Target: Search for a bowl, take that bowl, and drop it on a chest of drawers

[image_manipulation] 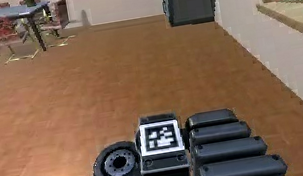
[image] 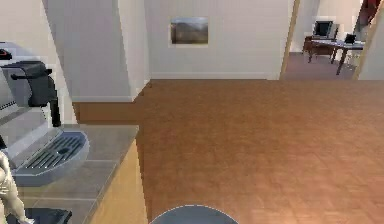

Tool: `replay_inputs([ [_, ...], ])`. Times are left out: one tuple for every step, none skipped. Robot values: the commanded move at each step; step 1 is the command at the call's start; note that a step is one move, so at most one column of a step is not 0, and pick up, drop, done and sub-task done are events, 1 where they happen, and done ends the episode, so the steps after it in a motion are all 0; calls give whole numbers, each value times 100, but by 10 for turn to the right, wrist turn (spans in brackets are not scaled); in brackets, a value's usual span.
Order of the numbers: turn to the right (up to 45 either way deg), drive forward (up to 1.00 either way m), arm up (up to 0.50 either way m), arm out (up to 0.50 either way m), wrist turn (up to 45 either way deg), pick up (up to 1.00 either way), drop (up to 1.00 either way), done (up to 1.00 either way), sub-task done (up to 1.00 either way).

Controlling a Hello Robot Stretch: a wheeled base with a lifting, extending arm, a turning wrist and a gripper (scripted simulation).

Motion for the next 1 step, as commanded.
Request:
replay_inputs([
  [450, 0, 0, 0, 0, 0, 0, 0, 0],
])
